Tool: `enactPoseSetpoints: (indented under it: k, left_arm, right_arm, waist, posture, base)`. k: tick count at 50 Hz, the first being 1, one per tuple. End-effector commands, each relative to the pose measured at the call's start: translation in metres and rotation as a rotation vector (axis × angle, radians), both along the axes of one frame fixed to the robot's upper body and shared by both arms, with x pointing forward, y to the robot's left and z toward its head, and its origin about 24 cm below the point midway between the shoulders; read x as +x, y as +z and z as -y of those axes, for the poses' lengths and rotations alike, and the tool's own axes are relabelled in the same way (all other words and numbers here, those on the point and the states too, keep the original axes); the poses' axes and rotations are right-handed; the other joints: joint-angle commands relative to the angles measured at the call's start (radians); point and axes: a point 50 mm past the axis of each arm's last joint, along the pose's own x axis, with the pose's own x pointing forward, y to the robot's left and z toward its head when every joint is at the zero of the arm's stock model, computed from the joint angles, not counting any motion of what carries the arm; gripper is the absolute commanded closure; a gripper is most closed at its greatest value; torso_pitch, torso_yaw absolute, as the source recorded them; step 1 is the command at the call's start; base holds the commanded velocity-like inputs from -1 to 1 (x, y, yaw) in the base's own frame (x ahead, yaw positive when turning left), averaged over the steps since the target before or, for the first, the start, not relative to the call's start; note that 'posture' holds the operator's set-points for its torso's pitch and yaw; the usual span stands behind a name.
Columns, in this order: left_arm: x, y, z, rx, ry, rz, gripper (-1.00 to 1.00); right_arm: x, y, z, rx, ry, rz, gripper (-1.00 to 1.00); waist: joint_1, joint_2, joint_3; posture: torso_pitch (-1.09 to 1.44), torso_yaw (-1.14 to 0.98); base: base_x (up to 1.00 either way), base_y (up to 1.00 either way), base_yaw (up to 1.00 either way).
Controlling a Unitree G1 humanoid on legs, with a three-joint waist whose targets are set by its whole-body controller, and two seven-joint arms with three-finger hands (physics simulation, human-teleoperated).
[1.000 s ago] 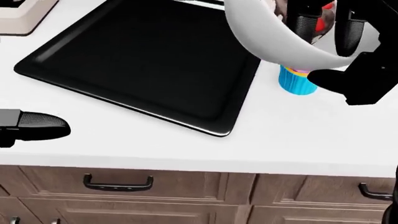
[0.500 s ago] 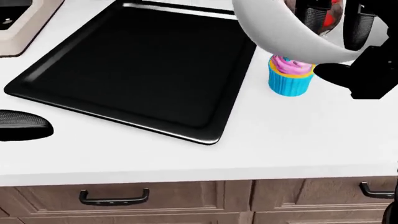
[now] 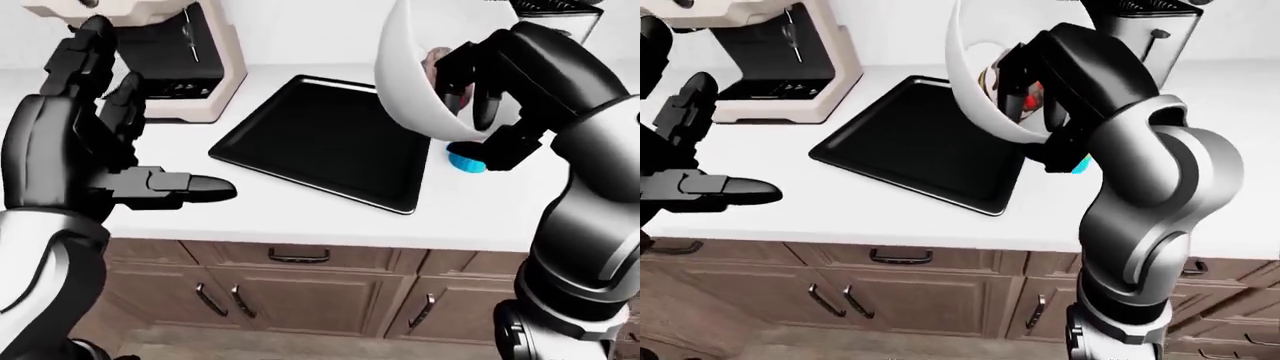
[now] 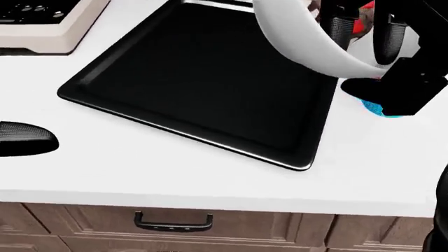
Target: Pick up the bowl with cake and place it on the tray. Pick up the cupcake and place it on the tray.
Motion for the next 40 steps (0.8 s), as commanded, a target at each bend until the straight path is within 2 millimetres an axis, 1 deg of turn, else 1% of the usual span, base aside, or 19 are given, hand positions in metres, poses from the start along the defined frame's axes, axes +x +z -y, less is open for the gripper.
enactPoseSetpoints:
  k: [1,2,3,4,5,6,7,9,11,13,14,17,23,24,25,26,28,33,40]
  left_arm:
    - [-0.005,0.010,0.002,0.003,-0.002,0.071,-1.00]
    - [-0.005,0.010,0.002,0.004,-0.002,0.071,-1.00]
    - [-0.005,0.011,0.002,0.004,-0.003,0.072,-1.00]
    - [-0.006,0.011,0.003,0.004,-0.003,0.072,-1.00]
    - [-0.006,0.010,0.003,0.004,-0.004,0.071,-1.00]
    - [-0.006,0.010,0.003,0.005,-0.004,0.070,-1.00]
    - [-0.006,0.010,0.003,0.004,-0.004,0.070,-1.00]
    - [-0.006,0.009,0.003,0.005,-0.005,0.069,-1.00]
    - [-0.006,0.009,0.003,0.005,-0.004,0.069,-1.00]
    - [-0.006,0.010,0.003,0.005,-0.005,0.069,-1.00]
    - [-0.006,0.010,0.003,0.005,-0.004,0.069,-1.00]
    - [-0.006,0.010,0.003,0.004,-0.004,0.070,-1.00]
    - [-0.006,0.011,0.002,0.004,-0.004,0.073,-1.00]
    - [-0.007,0.011,0.002,0.004,-0.004,0.073,-1.00]
    - [-0.007,0.011,0.002,0.004,-0.004,0.073,-1.00]
    - [-0.007,0.011,0.002,0.004,-0.004,0.074,-1.00]
    - [-0.007,0.012,0.003,0.005,-0.006,0.075,-1.00]
    - [-0.008,0.013,0.002,0.004,-0.006,0.077,-1.00]
    - [-0.005,0.008,0.006,0.002,-0.015,0.068,-1.00]
  right_arm:
    - [-0.013,0.018,0.002,0.009,-0.021,0.142,1.00]
    - [-0.013,0.020,0.002,0.008,-0.022,0.143,1.00]
    - [-0.014,0.021,0.002,0.009,-0.023,0.146,1.00]
    - [-0.014,0.021,0.003,0.009,-0.024,0.146,1.00]
    - [-0.014,0.021,0.003,0.012,-0.024,0.147,1.00]
    - [-0.014,0.021,0.003,0.018,-0.024,0.146,1.00]
    - [-0.015,0.022,0.003,0.021,-0.024,0.150,1.00]
    - [-0.015,0.023,0.003,0.023,-0.021,0.158,1.00]
    - [-0.015,0.024,0.003,0.023,-0.021,0.162,1.00]
    - [-0.014,0.026,0.002,0.028,-0.020,0.170,1.00]
    - [-0.014,0.027,0.002,0.027,-0.021,0.172,1.00]
    - [-0.013,0.029,0.001,0.022,-0.023,0.181,1.00]
    - [-0.013,0.031,-0.001,0.032,-0.019,0.185,1.00]
    - [-0.013,0.031,-0.001,0.034,-0.019,0.186,1.00]
    - [-0.014,0.031,-0.001,0.036,-0.018,0.183,1.00]
    - [-0.014,0.032,-0.001,0.045,-0.015,0.185,1.00]
    - [-0.013,0.033,-0.002,0.039,-0.013,0.185,1.00]
    - [-0.010,0.039,-0.003,0.037,-0.014,0.188,1.00]
    - [0.007,0.052,-0.013,0.035,0.001,0.193,1.00]
  waist:
    - [-0.001,-0.022,-0.024]
    - [0.004,-0.027,-0.028]
    - [-0.001,-0.012,-0.029]
    - [0.011,-0.024,-0.026]
    - [0.002,-0.029,-0.025]
    - [0.000,-0.017,-0.009]
    - [0.003,-0.011,-0.014]
    - [-0.003,0.000,-0.004]
    - [-0.014,0.021,0.000]
    - [-0.027,0.067,-0.008]
    - [-0.031,0.052,0.001]
    - [-0.036,0.057,-0.004]
    - [-0.041,0.059,-0.005]
    - [-0.041,0.059,0.000]
    - [-0.034,0.064,-0.022]
    - [-0.030,0.056,0.002]
    - [-0.034,0.058,-0.005]
    - [-0.037,0.060,-0.006]
    - [-0.041,0.065,-0.004]
  posture:
    - [0.00,0.00]
    - [0.00,0.00]
    - [0.00,0.00]
    - [0.00,0.00]
    - [0.00,0.00]
    - [0.00,0.00]
    - [0.00,0.00]
    - [0.00,0.00]
    - [0.00,0.00]
    - [0.00,0.00]
    - [0.00,0.00]
    - [0.00,0.00]
    - [0.00,0.00]
    - [0.00,0.00]
    - [0.00,0.00]
    - [0.00,0.00]
    - [0.00,0.00]
    - [0.00,0.00]
    - [0.00,0.00]
  base:
    - [0.00,0.00,0.75]
    - [0.00,0.00,0.76]
    - [0.00,0.00,0.74]
    - [0.00,0.00,0.75]
    - [0.00,0.00,0.27]
    - [0.00,0.00,0.00]
    - [0.00,0.00,0.00]
    - [0.00,0.00,0.00]
    - [0.00,0.00,0.00]
    - [0.00,0.00,0.00]
    - [0.00,0.00,0.00]
    - [0.00,0.00,0.00]
    - [0.01,0.00,0.00]
    - [0.05,0.00,0.00]
    - [0.05,0.00,0.00]
    - [0.00,0.00,0.00]
    - [0.00,0.00,0.00]
    - [0.00,0.00,0.00]
    - [0.00,0.00,0.00]
